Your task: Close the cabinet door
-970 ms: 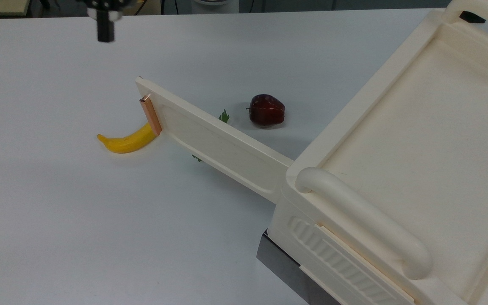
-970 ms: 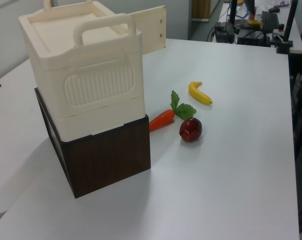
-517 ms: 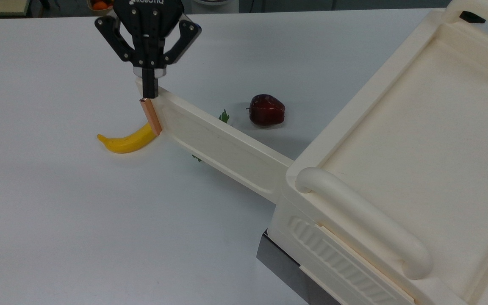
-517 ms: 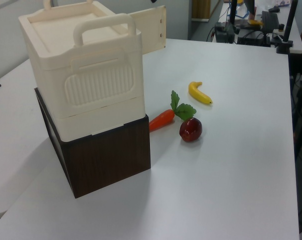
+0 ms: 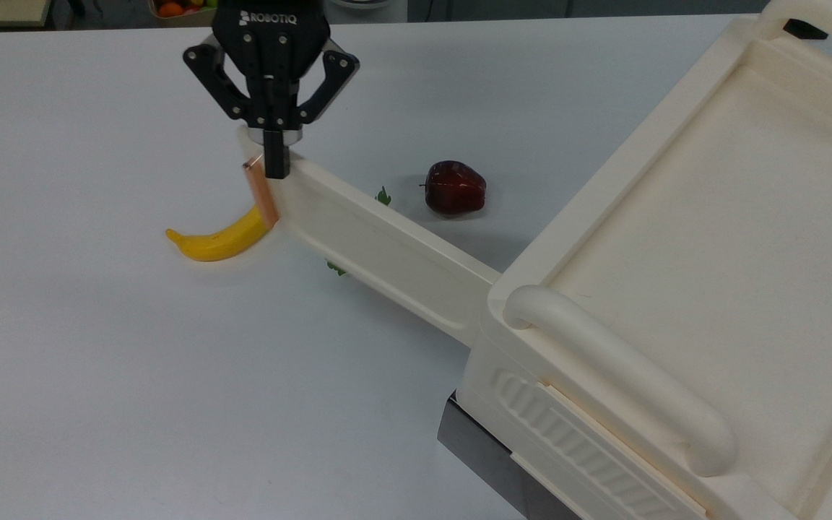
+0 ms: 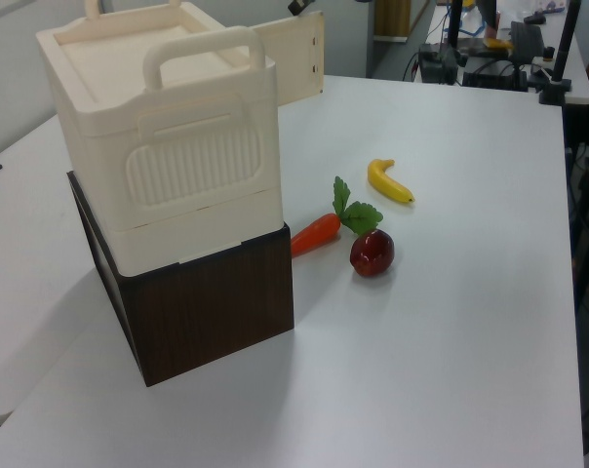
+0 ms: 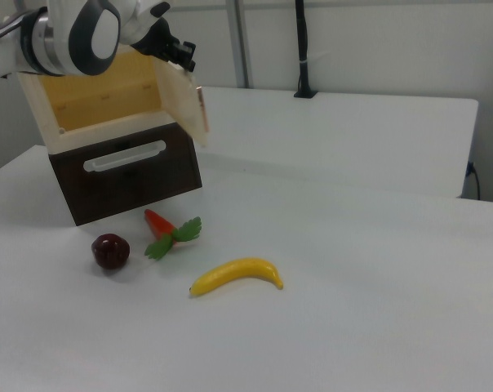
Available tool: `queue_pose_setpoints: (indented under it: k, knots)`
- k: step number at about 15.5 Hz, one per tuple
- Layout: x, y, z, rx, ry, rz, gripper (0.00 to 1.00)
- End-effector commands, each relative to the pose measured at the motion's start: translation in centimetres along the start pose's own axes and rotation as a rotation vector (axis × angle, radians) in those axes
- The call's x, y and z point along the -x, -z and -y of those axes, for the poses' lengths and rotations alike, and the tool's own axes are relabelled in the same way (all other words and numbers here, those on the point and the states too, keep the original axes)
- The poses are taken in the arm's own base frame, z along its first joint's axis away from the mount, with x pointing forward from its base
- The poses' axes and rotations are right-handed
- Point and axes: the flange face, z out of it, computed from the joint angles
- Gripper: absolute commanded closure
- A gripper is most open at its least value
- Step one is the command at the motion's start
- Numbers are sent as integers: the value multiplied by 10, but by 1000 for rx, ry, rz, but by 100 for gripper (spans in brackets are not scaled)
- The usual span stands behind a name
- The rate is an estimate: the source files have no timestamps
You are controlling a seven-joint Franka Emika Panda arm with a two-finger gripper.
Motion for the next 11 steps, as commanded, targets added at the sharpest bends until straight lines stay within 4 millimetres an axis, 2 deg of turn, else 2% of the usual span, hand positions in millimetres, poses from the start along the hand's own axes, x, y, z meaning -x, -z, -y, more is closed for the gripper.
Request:
queue_pose_setpoints:
  k: [1, 6, 11]
  knots:
    - [4, 20, 24, -43, -18, 83, 100]
    - [8, 52, 54, -110, -21, 162, 100]
    - [28, 52, 88, -127, 11, 274, 100]
